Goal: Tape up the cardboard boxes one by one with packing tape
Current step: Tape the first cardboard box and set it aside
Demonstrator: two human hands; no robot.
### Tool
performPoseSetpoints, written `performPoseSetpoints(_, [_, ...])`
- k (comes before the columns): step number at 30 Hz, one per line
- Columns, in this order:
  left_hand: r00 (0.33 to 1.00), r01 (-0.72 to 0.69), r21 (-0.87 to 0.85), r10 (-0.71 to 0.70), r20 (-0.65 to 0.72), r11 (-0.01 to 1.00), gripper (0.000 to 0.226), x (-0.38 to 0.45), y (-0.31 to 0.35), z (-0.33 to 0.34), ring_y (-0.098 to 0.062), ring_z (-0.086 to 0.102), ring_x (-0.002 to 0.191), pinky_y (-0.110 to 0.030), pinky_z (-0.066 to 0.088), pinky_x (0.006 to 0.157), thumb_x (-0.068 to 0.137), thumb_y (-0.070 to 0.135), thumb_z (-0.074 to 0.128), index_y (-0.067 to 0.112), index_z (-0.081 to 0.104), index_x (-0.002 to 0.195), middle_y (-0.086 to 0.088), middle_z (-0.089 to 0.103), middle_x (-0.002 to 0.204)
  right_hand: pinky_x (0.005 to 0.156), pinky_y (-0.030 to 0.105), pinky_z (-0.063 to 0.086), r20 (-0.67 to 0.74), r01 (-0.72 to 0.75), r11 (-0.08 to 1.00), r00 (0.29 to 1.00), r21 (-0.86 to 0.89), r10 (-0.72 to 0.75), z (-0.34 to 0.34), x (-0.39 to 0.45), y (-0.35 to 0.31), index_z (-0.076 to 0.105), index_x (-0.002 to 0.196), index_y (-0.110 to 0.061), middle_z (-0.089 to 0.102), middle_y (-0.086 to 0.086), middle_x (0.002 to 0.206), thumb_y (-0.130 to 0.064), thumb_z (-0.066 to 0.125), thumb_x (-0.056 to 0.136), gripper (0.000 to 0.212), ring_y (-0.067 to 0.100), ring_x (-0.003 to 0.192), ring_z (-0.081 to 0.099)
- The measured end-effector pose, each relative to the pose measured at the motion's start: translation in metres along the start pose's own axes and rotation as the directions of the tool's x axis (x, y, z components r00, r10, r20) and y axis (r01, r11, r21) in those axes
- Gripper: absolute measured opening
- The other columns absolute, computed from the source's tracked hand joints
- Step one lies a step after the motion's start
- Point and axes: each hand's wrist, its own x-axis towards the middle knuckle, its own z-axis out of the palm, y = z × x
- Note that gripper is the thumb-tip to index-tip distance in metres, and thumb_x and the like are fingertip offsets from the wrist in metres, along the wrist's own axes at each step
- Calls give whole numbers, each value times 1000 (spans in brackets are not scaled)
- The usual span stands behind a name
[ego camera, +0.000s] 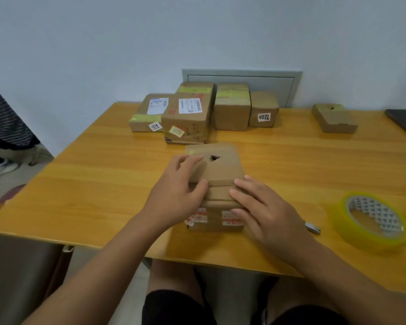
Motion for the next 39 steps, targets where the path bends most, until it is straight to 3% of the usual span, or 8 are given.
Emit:
performPoseSetpoints(3, [998, -54, 110, 55, -8, 992, 54, 1, 11, -2, -13, 32, 130, -31, 35, 103, 93, 40, 52, 29, 39, 145, 6, 34, 145, 105, 33, 45, -24, 25, 1000, 999, -7, -25, -1, -3, 0, 67, 121, -8, 62, 10, 130, -32, 50, 98, 37, 27, 129, 52])
performPoseSetpoints(6, [982, -190, 226, 180, 63, 955, 63, 6, 19, 0, -15, 28, 138, -35, 32, 110, 87, 43, 36, 24, 38, 147, 5, 30, 155, 107, 32, 43, -45, 25, 1000, 999, 14, -24, 0, -4, 0, 67, 121, -8, 62, 9, 130, -32, 52, 98, 36, 26, 129, 51])
performPoseSetpoints(12, [991, -103, 205, 83, 102, 973, 65, 8, 19, 3, -11, 41, 127, -25, 38, 83, 91, 44, 36, 24, 25, 151, 9, 29, 153, 105, 33, 45, -72, -13, 997, 997, 74, 18, 5, -6, -1, 66, 121, -8, 60, 7, 131, -31, 57, 95, 36, 25, 130, 50])
performPoseSetpoints(17, [991, -24, 213, -5, 133, 977, 61, 12, 18, -1, -14, 43, 126, -28, 38, 80, 93, 43, 45, 26, 28, 149, 11, 14, 159, 102, 34, 47, -86, -38, 992, 995, 117, 49, 8, -4, -1, 67, 119, -9, 61, 6, 129, -32, 59, 92, 36, 25, 128, 51])
performPoseSetpoints(20, [984, -77, 268, 30, 175, 960, 75, 17, 18, -1, -11, 27, 140, -30, 37, 98, 81, 58, 24, 30, 32, 151, 13, 9, 162, 102, 35, 47, -100, -33, 992, 994, 124, 46, 10, -3, 0, 67, 117, -9, 61, 7, 127, -31, 59, 91, 35, 26, 126, 51])
performPoseSetpoints(23, [976, -119, 288, 59, 210, 950, 89, 17, 17, 1, -10, 16, 143, -30, 20, 115, 73, 60, 6, 30, 28, 154, 10, 13, 163, 102, 36, 46, -113, -23, 990, 993, 136, 39, 13, -4, 2, 66, 117, -8, 61, 8, 128, -30, 60, 90, 35, 27, 126, 51])
performPoseSetpoints(34, [982, -119, 319, 63, 179, 940, 89, 14, 13, 7, -9, 16, 143, -28, 17, 116, 80, 69, 11, 24, 17, 157, 11, 14, 163, 101, 35, 48, -136, -13, 990, 990, 140, 32, 18, -6, 2, 65, 119, -9, 60, 8, 129, -28, 63, 88, 37, 27, 129, 50])
performPoseSetpoints(39, [982, -133, 332, 78, 174, 934, 89, 15, 13, 6, -9, 19, 141, -26, 18, 115, 79, 69, 13, 24, 27, 154, 11, 17, 162, 101, 35, 48, -129, -9, 991, 991, 135, 27, 17, -6, 2, 64, 119, -9, 60, 8, 129, -29, 63, 87, 38, 27, 128, 51])
